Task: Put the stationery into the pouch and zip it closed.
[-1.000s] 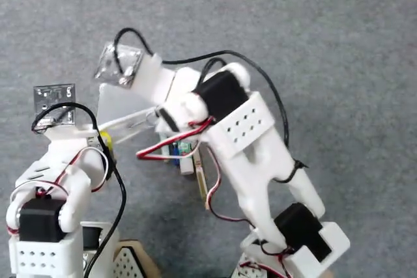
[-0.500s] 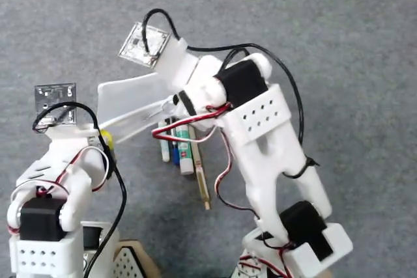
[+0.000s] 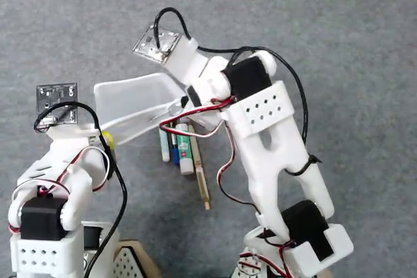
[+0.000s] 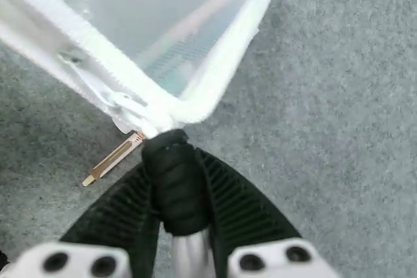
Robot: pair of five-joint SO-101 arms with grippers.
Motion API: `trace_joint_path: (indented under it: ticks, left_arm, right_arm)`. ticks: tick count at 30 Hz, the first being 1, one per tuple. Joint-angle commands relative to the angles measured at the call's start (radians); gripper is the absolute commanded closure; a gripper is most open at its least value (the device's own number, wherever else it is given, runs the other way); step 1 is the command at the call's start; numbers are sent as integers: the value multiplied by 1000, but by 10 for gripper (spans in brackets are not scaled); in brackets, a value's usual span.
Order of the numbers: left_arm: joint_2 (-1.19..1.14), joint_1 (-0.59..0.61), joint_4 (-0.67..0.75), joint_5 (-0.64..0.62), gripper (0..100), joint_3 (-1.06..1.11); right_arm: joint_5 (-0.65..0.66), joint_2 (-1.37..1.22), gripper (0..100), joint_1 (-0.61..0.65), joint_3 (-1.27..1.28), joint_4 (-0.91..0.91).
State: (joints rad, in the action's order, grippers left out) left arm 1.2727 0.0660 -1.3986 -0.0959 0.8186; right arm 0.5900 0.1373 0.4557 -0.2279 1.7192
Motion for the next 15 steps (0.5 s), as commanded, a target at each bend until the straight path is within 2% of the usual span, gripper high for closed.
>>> trace_joint_path:
  ticks: [1,15]
  left_arm:
    - [3,2,2,-3,971,-42]
    - [3,2,2,-3,971,-42]
  right_arm:
    - [-2,50,986,-94,-8,-15]
    - [-3,50,986,-130,-15,-15]
